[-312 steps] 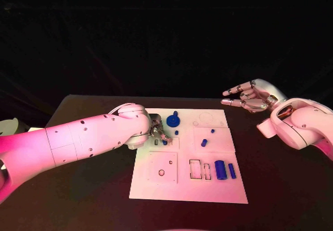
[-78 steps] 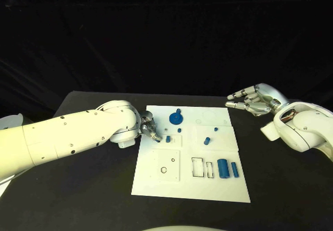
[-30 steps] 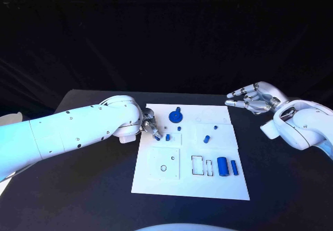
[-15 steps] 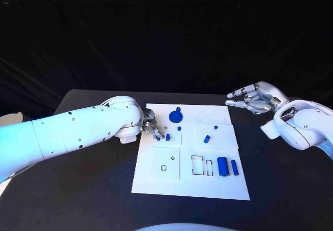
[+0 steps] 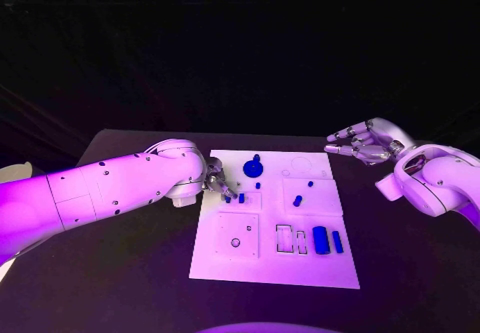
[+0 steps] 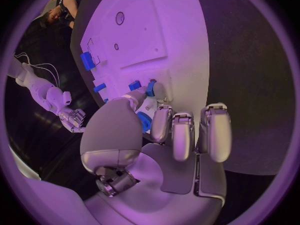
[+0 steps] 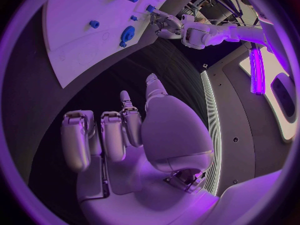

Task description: Assemble the parts on the task board

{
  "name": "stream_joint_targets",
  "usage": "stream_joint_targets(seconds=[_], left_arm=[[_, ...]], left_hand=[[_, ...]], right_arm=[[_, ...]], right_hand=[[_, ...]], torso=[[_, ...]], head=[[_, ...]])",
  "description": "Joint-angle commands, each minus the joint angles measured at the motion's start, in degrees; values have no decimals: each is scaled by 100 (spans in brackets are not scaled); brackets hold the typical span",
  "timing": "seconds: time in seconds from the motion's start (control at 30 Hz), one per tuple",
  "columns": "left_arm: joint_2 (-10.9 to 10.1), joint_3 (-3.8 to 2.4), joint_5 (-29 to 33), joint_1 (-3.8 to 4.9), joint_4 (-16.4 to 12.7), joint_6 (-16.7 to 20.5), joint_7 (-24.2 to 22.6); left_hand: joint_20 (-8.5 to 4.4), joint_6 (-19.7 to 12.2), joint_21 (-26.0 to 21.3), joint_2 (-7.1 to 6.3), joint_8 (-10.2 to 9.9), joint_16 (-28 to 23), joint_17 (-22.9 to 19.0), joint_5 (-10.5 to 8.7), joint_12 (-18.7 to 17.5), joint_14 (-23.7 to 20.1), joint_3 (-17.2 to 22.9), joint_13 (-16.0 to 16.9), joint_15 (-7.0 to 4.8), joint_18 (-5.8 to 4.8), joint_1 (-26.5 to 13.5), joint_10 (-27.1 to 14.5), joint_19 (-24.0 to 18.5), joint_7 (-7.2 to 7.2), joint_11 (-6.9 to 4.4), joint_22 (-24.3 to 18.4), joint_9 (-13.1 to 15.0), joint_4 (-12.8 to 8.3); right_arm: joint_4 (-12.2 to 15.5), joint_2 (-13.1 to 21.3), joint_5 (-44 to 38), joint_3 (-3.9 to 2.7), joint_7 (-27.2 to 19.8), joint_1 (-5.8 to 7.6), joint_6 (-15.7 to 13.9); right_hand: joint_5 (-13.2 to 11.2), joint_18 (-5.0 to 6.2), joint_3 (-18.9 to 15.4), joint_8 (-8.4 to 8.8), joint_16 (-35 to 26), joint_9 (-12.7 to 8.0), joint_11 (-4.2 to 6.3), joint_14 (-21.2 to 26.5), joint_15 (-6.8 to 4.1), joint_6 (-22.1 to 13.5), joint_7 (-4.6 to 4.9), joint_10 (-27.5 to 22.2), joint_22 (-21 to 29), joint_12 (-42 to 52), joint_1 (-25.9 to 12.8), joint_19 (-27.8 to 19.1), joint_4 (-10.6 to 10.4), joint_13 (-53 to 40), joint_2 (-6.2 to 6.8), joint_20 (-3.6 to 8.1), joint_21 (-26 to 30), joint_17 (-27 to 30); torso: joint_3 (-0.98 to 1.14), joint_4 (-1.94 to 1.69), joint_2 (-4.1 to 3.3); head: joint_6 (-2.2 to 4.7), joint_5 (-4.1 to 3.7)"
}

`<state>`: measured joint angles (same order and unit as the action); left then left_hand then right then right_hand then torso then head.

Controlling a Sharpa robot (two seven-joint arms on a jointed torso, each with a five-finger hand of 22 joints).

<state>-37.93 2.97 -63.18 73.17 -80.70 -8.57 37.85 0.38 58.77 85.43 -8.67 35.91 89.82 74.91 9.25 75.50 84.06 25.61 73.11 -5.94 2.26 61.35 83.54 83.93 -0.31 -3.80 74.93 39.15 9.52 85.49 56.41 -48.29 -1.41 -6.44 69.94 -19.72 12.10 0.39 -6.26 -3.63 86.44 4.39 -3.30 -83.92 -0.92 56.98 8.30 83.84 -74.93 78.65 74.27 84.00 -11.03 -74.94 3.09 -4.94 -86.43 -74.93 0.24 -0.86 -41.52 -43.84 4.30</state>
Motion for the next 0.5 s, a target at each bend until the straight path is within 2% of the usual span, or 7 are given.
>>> stream_joint_targets(seconds=[0.03,0.23,0.37,0.5], left_arm=[[22,24,-6,-37,8,-154,-2],[12,23,-6,-37,20,-173,-3],[7,23,-7,-37,19,-192,-3],[4,23,-11,-37,20,-209,-4]], left_hand=[[-35,39,35,-33,-8,18,1509,10,58,594,-153,59,-41,-76,-107,69,338,17,4,955,16,69],[-35,78,53,-126,37,18,1509,4,80,594,-806,91,-41,-83,-296,84,353,14,4,985,25,332],[-37,66,56,-62,46,18,1509,9,86,594,-1199,107,-50,-85,-193,88,357,7,1,995,20,424],[-40,68,54,7,54,18,1509,14,89,594,-1404,118,-48,-85,-86,90,357,6,-3,997,15,472]], right_arm=[[9,-1,-12,0,-30,-3,64],[10,-4,-12,0,-34,-3,58],[9,-5,-12,0,-36,-3,58],[15,-7,-12,0,-36,-3,60]], right_hand=[[33,110,-36,-17,-33,8,-2,-462,-4,-27,-4,155,-921,-30,21,276,11,-995,-30,-14,23,-860],[34,110,-38,-17,-39,8,-2,-460,-4,-27,-4,154,-920,-34,19,275,10,-993,-31,-14,23,-850],[34,110,-39,-17,-41,8,-2,-459,-4,-27,-4,154,-920,-35,19,275,10,-992,-31,-14,23,-846],[34,110,-39,-17,-41,8,-2,-459,-4,-27,-4,154,-920,-35,19,275,10,-992,-31,-14,23,-846]], torso=[[-1,-5,-1],[-5,-5,0],[-5,-5,0],[-3,-5,-1]], head=[[7,2],[1,2],[-1,0],[-7,6]])
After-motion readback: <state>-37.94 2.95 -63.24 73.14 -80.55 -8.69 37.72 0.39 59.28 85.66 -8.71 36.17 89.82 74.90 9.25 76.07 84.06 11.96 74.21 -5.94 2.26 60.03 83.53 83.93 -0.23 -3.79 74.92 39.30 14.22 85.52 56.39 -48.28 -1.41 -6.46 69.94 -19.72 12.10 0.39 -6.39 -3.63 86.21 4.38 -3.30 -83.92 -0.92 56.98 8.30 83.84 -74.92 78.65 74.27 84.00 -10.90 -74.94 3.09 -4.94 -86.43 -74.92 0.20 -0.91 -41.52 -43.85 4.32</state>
